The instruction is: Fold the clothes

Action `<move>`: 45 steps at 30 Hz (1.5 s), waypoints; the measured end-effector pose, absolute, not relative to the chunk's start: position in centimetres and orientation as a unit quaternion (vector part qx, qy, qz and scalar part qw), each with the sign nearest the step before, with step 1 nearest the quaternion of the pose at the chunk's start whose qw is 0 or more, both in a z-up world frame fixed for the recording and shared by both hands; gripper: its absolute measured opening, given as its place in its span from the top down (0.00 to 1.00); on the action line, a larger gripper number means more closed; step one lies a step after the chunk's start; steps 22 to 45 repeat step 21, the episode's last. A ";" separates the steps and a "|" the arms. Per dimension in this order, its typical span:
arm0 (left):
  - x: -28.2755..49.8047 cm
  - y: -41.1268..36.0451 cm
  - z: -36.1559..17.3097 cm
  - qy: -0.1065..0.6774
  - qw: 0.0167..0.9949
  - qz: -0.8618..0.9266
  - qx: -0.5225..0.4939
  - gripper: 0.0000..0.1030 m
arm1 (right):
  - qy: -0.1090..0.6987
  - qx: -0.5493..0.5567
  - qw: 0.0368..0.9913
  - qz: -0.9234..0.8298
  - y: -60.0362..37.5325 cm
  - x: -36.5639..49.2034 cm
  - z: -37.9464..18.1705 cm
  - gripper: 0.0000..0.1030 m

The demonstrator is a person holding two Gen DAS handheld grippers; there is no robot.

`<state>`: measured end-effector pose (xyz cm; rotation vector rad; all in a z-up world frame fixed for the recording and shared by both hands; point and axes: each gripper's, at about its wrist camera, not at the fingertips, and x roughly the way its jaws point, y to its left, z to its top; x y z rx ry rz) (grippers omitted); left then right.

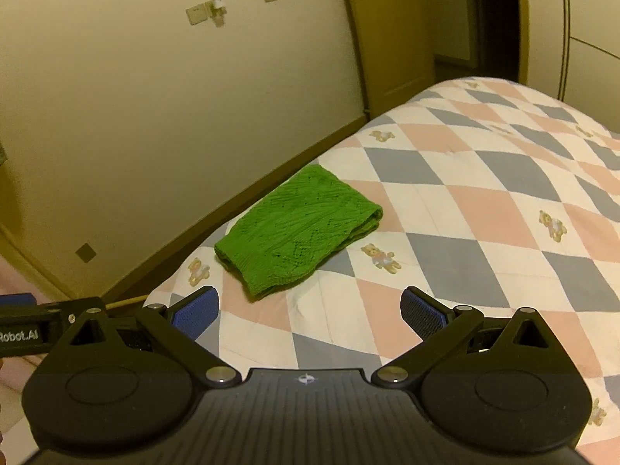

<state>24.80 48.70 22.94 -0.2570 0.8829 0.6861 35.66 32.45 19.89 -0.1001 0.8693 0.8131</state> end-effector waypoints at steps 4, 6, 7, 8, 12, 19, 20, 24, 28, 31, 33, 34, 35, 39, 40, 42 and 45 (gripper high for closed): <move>25.5 50.2 22.5 0.428 0.842 0.306 -0.117 0.01 | 0.417 -0.045 0.830 0.366 33.5 35.6 19.7 0.00; 25.8 50.8 22.3 0.432 0.843 0.298 -0.119 0.01 | 0.422 -0.045 0.832 0.358 34.0 35.5 19.6 0.00; 25.9 51.1 22.2 0.434 0.843 0.295 -0.120 0.01 | 0.423 -0.045 0.833 0.355 34.2 35.5 19.6 0.00; 26.1 51.3 22.2 0.436 0.843 0.292 -0.120 0.01 | 0.424 -0.045 0.834 0.351 34.3 35.5 19.6 0.00; 26.6 51.8 21.6 0.443 0.844 0.277 -0.117 0.01 | 0.428 -0.044 0.837 0.337 34.8 35.3 19.5 0.00; 26.8 52.3 21.2 0.441 0.853 0.258 -0.106 0.01 | 0.433 -0.039 0.843 0.316 34.7 34.8 19.4 0.00; 26.9 52.3 21.3 0.439 0.855 0.259 -0.102 0.01 | 0.433 -0.039 0.844 0.314 34.8 34.7 19.4 0.00; 26.9 52.3 21.5 0.437 0.855 0.259 -0.101 0.01 | 0.432 -0.039 0.844 0.315 34.8 34.6 19.5 0.00; 26.9 52.3 21.5 0.437 0.855 0.259 -0.101 0.01 | 0.432 -0.039 0.844 0.315 34.8 34.6 19.5 0.00; 26.9 52.3 21.5 0.437 0.855 0.259 -0.101 0.01 | 0.432 -0.039 0.844 0.315 34.8 34.6 19.5 0.00; 26.9 52.3 21.5 0.437 0.855 0.259 -0.101 0.01 | 0.432 -0.039 0.844 0.315 34.8 34.6 19.5 0.00; 26.9 52.3 21.5 0.437 0.855 0.259 -0.101 0.01 | 0.432 -0.039 0.844 0.315 34.8 34.6 19.5 0.00; 26.9 52.3 21.5 0.437 0.855 0.259 -0.101 0.01 | 0.432 -0.039 0.844 0.315 34.8 34.6 19.5 0.00; 26.9 52.3 21.5 0.437 0.855 0.259 -0.101 0.01 | 0.432 -0.039 0.844 0.315 34.8 34.6 19.5 0.00; 26.9 52.3 21.5 0.437 0.855 0.259 -0.101 0.01 | 0.432 -0.039 0.844 0.315 34.8 34.6 19.5 0.00; 26.9 52.3 21.5 0.437 0.855 0.259 -0.101 0.01 | 0.432 -0.039 0.844 0.315 34.8 34.6 19.5 0.00; 26.9 52.3 21.5 0.437 0.855 0.259 -0.101 0.01 | 0.432 -0.039 0.844 0.315 34.8 34.6 19.5 0.00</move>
